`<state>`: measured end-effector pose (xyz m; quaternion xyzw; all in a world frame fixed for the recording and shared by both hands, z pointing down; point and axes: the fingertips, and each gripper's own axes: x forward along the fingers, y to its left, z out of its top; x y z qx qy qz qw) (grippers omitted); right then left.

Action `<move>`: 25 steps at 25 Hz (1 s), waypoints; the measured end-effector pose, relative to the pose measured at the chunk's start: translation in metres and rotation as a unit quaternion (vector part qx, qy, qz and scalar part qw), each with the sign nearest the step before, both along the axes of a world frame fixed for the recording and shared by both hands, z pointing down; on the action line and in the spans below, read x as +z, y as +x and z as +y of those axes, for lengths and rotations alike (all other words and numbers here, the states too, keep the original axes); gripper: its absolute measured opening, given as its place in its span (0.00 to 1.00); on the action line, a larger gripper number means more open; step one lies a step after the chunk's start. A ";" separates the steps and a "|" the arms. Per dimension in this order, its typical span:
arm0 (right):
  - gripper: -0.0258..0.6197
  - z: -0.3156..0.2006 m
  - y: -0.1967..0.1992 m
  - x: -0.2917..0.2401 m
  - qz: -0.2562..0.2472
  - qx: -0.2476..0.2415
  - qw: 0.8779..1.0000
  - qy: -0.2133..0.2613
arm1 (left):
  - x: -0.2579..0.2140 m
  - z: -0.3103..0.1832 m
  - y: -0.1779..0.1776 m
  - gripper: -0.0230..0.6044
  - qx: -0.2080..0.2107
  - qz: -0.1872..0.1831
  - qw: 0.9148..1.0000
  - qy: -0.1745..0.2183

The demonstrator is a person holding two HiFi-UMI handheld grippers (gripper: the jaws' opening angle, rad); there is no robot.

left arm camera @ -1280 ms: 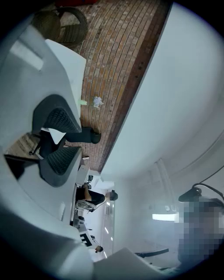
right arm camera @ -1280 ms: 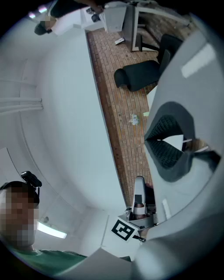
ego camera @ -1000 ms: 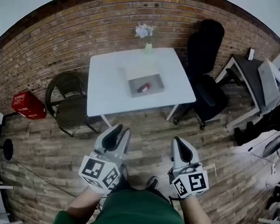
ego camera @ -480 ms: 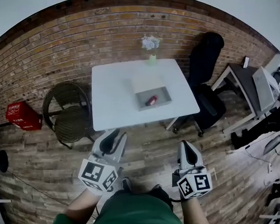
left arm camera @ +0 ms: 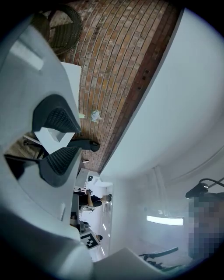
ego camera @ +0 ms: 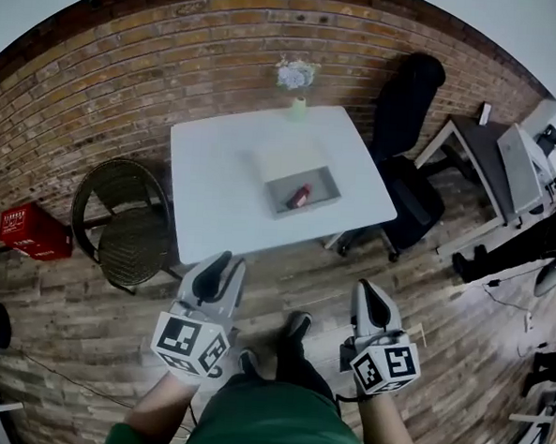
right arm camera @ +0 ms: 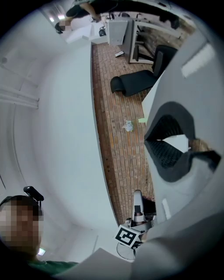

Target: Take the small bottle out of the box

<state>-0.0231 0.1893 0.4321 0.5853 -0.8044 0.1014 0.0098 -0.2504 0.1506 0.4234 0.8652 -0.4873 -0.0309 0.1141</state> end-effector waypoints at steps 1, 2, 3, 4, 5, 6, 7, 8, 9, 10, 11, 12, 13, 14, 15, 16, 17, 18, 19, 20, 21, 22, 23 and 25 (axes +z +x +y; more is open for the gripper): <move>0.04 -0.006 0.001 0.003 -0.003 -0.002 1.000 -0.001 | 0.001 -0.005 0.002 0.21 -0.001 -0.003 1.000 -0.001; 0.04 -0.012 0.002 0.006 -0.006 -0.004 1.000 -0.002 | 0.002 -0.009 0.003 0.21 -0.003 -0.007 1.000 -0.002; 0.04 -0.019 0.004 0.009 -0.010 -0.006 1.000 -0.003 | 0.003 -0.015 0.005 0.21 -0.006 -0.011 1.000 -0.002; 0.04 -0.028 0.006 0.010 -0.014 -0.009 1.000 -0.003 | 0.003 -0.021 0.007 0.21 -0.008 -0.015 1.000 -0.003; 0.04 -0.037 0.009 0.010 -0.018 -0.012 1.000 -0.003 | 0.003 -0.028 0.009 0.21 -0.010 -0.020 1.000 -0.003; 0.04 -0.047 0.011 0.010 -0.022 -0.015 1.000 -0.002 | 0.003 -0.036 0.010 0.21 -0.014 -0.024 1.000 -0.003; 0.04 -0.058 0.013 0.009 -0.025 -0.019 1.000 -0.001 | 0.002 -0.046 0.012 0.21 -0.018 -0.028 0.999 -0.003; 0.04 -0.068 0.015 0.009 -0.028 -0.024 0.999 -0.001 | 0.001 -0.055 0.014 0.21 -0.023 -0.030 0.999 -0.004; 0.04 -0.079 0.018 0.009 -0.029 -0.029 0.999 -0.002 | 0.000 -0.064 0.017 0.21 -0.027 -0.032 0.999 -0.005; 0.04 -0.088 0.021 0.009 -0.030 -0.033 0.999 -0.002 | 0.000 -0.072 0.021 0.21 -0.030 -0.034 0.999 -0.006; 0.04 -0.098 0.025 0.010 -0.032 -0.036 0.999 -0.004 | 0.001 -0.080 0.025 0.21 -0.033 -0.035 0.999 -0.008; 0.04 -0.108 0.030 0.010 -0.035 -0.039 0.999 -0.005 | 0.001 -0.089 0.031 0.21 -0.036 -0.036 0.999 -0.010; 0.04 -0.118 0.036 0.011 -0.038 -0.041 0.998 -0.007 | 0.001 -0.097 0.037 0.21 -0.038 -0.036 0.999 -0.012; 0.04 -0.127 0.043 0.011 -0.040 -0.043 0.998 -0.008 | 0.001 -0.105 0.044 0.21 -0.040 -0.036 0.998 -0.014; 0.04 -0.136 0.049 0.012 -0.042 -0.046 0.998 -0.009 | 0.001 -0.113 0.050 0.21 -0.042 -0.037 0.998 -0.016; 0.04 -0.144 0.055 0.013 -0.044 -0.048 0.998 -0.011 | 0.002 -0.121 0.057 0.21 -0.044 -0.038 0.998 -0.017; 0.04 -0.152 0.061 0.015 -0.046 -0.050 0.998 -0.013 | 0.002 -0.127 0.063 0.21 -0.046 -0.040 0.998 -0.019; 0.04 -0.160 0.067 0.016 -0.050 -0.052 0.997 -0.016 | 0.004 -0.134 0.068 0.21 -0.048 -0.044 0.998 -0.022; 0.04 -0.167 0.072 0.018 -0.054 -0.053 0.997 -0.018 | 0.005 -0.140 0.073 0.21 -0.051 -0.047 0.997 -0.025; 0.04 -0.173 0.077 0.019 -0.058 -0.055 0.997 -0.020 | 0.007 -0.146 0.077 0.21 -0.053 -0.052 0.997 -0.028; 0.04 -0.180 0.082 0.020 -0.061 -0.058 0.996 -0.021 | 0.008 -0.152 0.082 0.21 -0.056 -0.056 0.996 -0.031; 0.04 -0.186 0.087 0.020 -0.063 -0.060 0.996 -0.022 | 0.009 -0.159 0.086 0.21 -0.059 -0.060 0.996 -0.034; 0.04 -0.192 0.092 0.021 -0.066 -0.063 0.996 -0.023 | 0.011 -0.165 0.091 0.21 -0.062 -0.065 0.995 -0.037; 0.04 -0.202 0.103 0.023 -0.070 -0.068 0.995 -0.025 | 0.014 -0.177 0.101 0.21 -0.066 -0.075 0.994 -0.042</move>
